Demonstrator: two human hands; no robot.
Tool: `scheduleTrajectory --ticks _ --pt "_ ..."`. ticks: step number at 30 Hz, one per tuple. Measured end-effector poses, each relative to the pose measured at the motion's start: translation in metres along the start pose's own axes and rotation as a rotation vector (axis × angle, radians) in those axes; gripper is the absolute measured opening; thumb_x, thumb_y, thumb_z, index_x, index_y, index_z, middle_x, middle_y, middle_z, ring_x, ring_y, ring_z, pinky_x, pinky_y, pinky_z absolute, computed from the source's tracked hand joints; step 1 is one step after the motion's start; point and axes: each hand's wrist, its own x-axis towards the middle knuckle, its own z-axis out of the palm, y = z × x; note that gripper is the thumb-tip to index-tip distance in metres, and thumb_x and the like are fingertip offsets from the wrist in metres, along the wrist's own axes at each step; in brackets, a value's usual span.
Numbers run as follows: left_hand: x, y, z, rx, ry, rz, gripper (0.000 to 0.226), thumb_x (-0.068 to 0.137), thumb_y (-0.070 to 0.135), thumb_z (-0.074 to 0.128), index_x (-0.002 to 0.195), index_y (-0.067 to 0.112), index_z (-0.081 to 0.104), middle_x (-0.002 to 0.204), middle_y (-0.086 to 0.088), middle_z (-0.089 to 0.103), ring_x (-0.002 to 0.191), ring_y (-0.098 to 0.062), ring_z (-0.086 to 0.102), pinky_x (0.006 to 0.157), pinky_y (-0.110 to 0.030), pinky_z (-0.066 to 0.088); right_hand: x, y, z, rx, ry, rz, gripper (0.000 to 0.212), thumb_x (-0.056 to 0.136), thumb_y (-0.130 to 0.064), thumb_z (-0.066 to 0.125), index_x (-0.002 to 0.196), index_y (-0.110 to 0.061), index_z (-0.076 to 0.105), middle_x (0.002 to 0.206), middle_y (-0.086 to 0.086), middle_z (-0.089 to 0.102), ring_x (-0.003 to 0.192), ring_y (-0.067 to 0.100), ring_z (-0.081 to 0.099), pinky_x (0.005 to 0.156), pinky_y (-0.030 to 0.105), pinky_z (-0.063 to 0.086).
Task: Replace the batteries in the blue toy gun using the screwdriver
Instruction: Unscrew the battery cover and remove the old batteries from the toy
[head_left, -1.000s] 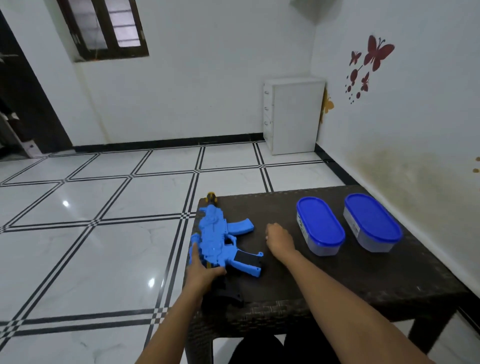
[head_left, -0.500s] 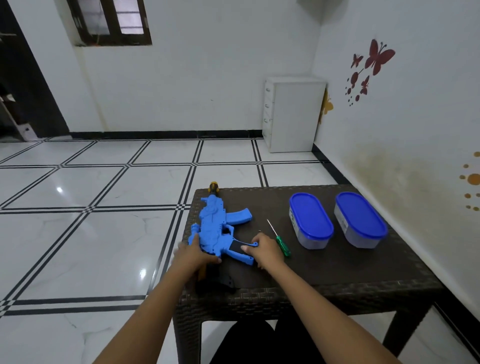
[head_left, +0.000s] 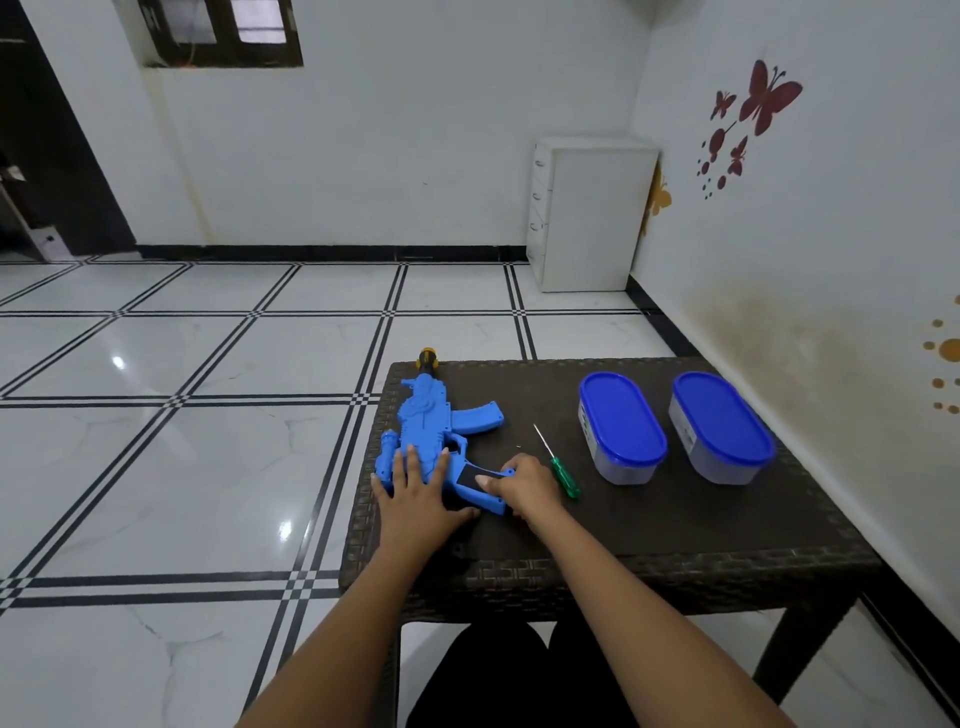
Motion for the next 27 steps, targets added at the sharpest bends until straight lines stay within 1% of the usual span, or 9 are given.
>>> scheduleTrajectory --ticks 2,6,10,12,15,20,23,25,27 --pt "0.0 -0.001 0.001 0.005 0.0 0.001 0.088 0.082 0.07 0.041 0.149 0.035 -0.004 0.157 -0.011 -0.016 0.144 -0.027 -0.017 0.112 -0.057 -0.006 0.0 0.002 0.002 0.069 0.04 -0.003 0.032 0.075 -0.041 0.072 0.087 -0.021 0.05 0.103 0.006 0.062 0.093 0.025 0.063 0.076 0.035 0.052" --pt "0.0 -0.001 0.0 0.006 0.007 -0.003 0.088 0.082 0.07 0.041 0.149 0.036 -0.004 0.157 -0.011 -0.015 0.144 -0.027 -0.016 0.113 -0.057 -0.006 -0.001 0.0 0.001 0.158 0.055 0.013 0.031 0.071 -0.035 0.076 0.073 -0.025 0.047 0.096 0.006 0.065 0.084 0.026 0.065 0.075 0.037 0.055" --pt "0.0 -0.001 0.001 0.006 0.008 -0.006 0.086 0.083 0.07 0.041 0.149 0.037 -0.004 0.157 -0.011 -0.015 0.145 -0.028 -0.016 0.113 -0.056 -0.006 -0.005 -0.001 -0.003 0.28 0.037 0.039 0.025 0.075 -0.023 0.075 0.084 -0.017 0.052 0.089 0.007 0.063 0.061 0.017 0.053 0.053 0.028 0.045" --pt "-0.001 -0.001 0.001 0.005 0.011 -0.007 0.086 0.083 0.07 0.041 0.149 0.038 -0.004 0.157 -0.011 -0.014 0.145 -0.028 -0.015 0.113 -0.056 -0.006 -0.006 0.0 -0.006 0.364 0.003 0.048 0.021 0.079 -0.016 0.071 0.09 -0.013 0.054 0.077 0.006 0.06 0.05 0.012 0.046 0.041 0.019 0.038" --pt "0.0 0.0 0.001 0.006 0.017 -0.006 0.085 0.083 0.069 0.042 0.148 0.038 -0.004 0.157 -0.011 -0.013 0.145 -0.027 -0.014 0.113 -0.056 -0.005 -0.01 0.002 -0.009 0.493 -0.055 0.06 0.016 0.083 -0.008 0.066 0.093 -0.01 0.054 0.06 0.003 0.051 0.044 0.011 0.038 0.029 0.013 0.028" --pt "0.001 0.001 0.001 0.018 0.016 -0.009 0.085 0.085 0.067 0.04 0.148 0.037 -0.007 0.157 -0.011 -0.014 0.145 -0.028 -0.015 0.113 -0.056 -0.005 -0.012 0.007 -0.015 0.401 -0.098 -0.011 0.022 0.086 -0.005 0.061 0.108 -0.007 0.058 0.061 0.002 0.053 0.044 0.01 0.041 0.034 0.014 0.033" --pt "0.001 0.002 0.0 0.025 0.008 -0.008 0.083 0.085 0.068 0.039 0.148 0.038 -0.007 0.157 -0.011 -0.015 0.144 -0.028 -0.016 0.113 -0.056 -0.006 -0.009 0.006 -0.016 0.409 -0.093 0.027 0.023 0.085 -0.007 0.065 0.106 -0.007 0.054 0.061 0.005 0.052 0.045 0.012 0.043 0.038 0.018 0.039" --pt "0.0 0.002 0.0 0.026 0.008 -0.004 0.082 0.085 0.068 0.038 0.148 0.039 -0.006 0.157 -0.011 -0.015 0.145 -0.028 -0.016 0.113 -0.056 -0.005 -0.008 0.003 -0.014 0.438 -0.096 0.112 0.03 0.082 -0.023 0.071 0.096 -0.005 0.052 0.062 0.007 0.051 0.047 0.014 0.047 0.044 0.023 0.048" --pt "0.0 0.001 0.0 0.028 0.013 -0.006 0.082 0.086 0.068 0.038 0.148 0.039 -0.006 0.157 -0.012 -0.015 0.145 -0.028 -0.016 0.113 -0.056 -0.005 -0.006 0.0 -0.009 0.329 -0.075 0.155 0.046 0.078 -0.044 0.071 0.091 -0.004 0.051 0.068 0.011 0.057 0.051 0.019 0.055 0.053 0.03 0.055"
